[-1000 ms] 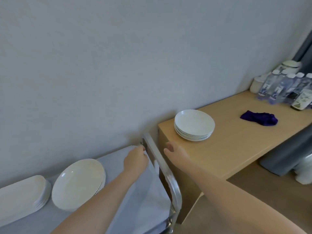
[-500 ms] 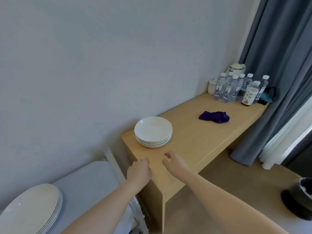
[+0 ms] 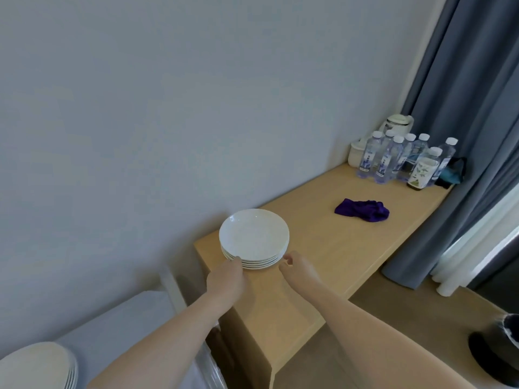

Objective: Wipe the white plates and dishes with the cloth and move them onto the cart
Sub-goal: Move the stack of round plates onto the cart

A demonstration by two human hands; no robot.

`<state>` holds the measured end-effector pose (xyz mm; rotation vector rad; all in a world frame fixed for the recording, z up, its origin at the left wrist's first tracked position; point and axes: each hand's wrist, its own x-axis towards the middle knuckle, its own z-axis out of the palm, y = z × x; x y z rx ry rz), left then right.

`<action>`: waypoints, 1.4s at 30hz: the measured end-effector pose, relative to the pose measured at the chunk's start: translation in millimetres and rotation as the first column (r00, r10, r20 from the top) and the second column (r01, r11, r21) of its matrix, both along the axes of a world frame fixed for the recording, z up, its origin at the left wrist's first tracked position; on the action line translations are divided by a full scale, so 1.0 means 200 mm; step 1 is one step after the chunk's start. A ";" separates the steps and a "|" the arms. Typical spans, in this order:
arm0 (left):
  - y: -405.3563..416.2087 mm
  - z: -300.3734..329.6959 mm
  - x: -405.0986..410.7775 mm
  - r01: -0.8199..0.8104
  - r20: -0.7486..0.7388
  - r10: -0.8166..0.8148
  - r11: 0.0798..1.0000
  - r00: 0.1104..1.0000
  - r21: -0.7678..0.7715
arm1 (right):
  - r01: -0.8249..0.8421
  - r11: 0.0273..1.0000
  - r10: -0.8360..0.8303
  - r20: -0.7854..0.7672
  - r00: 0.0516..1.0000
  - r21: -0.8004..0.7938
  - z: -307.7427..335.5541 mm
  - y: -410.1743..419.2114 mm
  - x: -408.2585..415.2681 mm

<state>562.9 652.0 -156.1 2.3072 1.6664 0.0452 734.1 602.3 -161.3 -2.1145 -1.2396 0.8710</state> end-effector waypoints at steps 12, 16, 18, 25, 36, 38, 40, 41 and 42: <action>0.31 -0.07 0.03 -0.205 0.020 0.204 0.977 0.979 0.060 | 0.018 0.994 -0.019 0.010 1.000 0.109 0.00 0.41 0.08; 0.37 -0.11 0.08 -0.287 0.037 0.286 0.958 0.958 0.019 | 0.003 0.996 -0.007 0.046 0.999 0.084 -0.03 0.53 0.17; 0.39 -0.12 0.12 -0.334 0.044 0.334 0.943 0.942 -0.010 | -0.020 0.997 0.016 0.063 0.998 0.073 -0.05 0.60 0.21; 0.42 -0.19 0.25 -0.551 0.148 0.563 0.827 0.813 -0.112 | -0.127 0.990 0.121 0.099 0.988 0.056 -0.13 0.76 0.38; 0.42 -0.27 0.28 -0.625 0.418 0.682 0.726 0.600 -0.287 | -0.253 0.960 0.247 -0.062 0.967 -0.120 -0.31 0.94 0.45; 0.42 -0.28 0.29 -0.633 0.459 0.693 0.711 0.556 -0.306 | -0.253 0.960 0.240 -0.107 0.965 -0.124 -0.33 0.96 0.44; 0.44 -0.30 0.30 -0.656 0.474 0.729 0.671 0.494 -0.347 | -0.250 0.961 0.233 -0.145 0.962 -0.114 -0.35 0.97 0.44; 0.45 -0.31 0.31 -0.669 0.472 0.756 0.639 0.454 -0.379 | -0.251 0.962 0.232 -0.167 0.958 -0.108 -0.37 0.98 0.45; 0.45 -0.32 0.31 -0.681 0.465 0.780 0.608 0.418 -0.408 | -0.252 0.962 0.230 -0.192 0.954 -0.103 -0.38 0.99 0.46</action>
